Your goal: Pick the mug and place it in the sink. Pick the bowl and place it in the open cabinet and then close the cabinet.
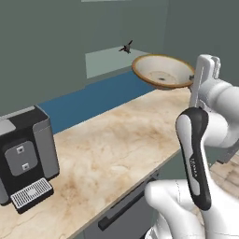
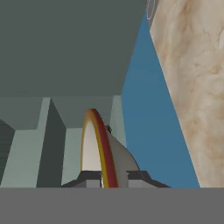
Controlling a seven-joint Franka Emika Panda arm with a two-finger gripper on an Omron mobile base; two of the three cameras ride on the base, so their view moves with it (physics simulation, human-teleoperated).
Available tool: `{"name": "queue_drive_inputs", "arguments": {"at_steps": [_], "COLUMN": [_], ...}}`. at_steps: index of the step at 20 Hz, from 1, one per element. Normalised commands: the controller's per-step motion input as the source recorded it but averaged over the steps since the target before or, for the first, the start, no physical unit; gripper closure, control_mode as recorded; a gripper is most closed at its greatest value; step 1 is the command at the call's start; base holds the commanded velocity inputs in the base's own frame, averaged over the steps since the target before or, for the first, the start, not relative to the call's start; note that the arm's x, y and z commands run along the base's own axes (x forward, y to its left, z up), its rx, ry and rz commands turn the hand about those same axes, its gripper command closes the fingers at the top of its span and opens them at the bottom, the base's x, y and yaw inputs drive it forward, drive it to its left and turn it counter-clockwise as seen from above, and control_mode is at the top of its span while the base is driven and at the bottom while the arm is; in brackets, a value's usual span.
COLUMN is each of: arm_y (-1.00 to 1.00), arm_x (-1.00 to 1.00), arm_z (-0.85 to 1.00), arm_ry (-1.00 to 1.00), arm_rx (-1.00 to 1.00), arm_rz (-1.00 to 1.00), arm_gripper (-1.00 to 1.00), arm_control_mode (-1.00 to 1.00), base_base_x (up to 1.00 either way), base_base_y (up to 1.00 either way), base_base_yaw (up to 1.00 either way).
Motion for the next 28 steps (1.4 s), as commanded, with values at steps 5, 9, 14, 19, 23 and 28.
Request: {"name": "queue_drive_inputs", "arguments": {"at_steps": [5, 9, 14, 19, 23, 28], "arm_y": [0.08, 0.04, 0.06, 0.15, 0.22, 0.20], "arm_x": [0.23, 0.21, 0.21, 0.31, 0.41, 0.46], "arm_z": [0.34, 0.25, 0.07, 0.00, 0.00, 0.00], "arm_ry": [0.11, 0.12, 0.06, 0.00, 0.00, 0.00], "arm_rx": [0.00, 0.00, 0.00, 0.00, 0.00, 0.00], "arm_rz": [0.00, 0.00, 0.04, 0.09, 0.09, 0.08], "arm_gripper": [1.00, 1.00, 1.00, 1.00, 1.00, 1.00], "arm_control_mode": [-1.00, -1.00, -1.00, -1.00, -1.00, -1.00], "base_base_x": [0.00, 0.00, 0.00, 0.00, 0.00, 0.00], "base_base_y": [0.00, 0.00, 0.00, 0.00, 0.00, 0.00], "base_base_yaw": [0.00, 0.00, 0.00, 0.00, 0.00, 0.00]}}
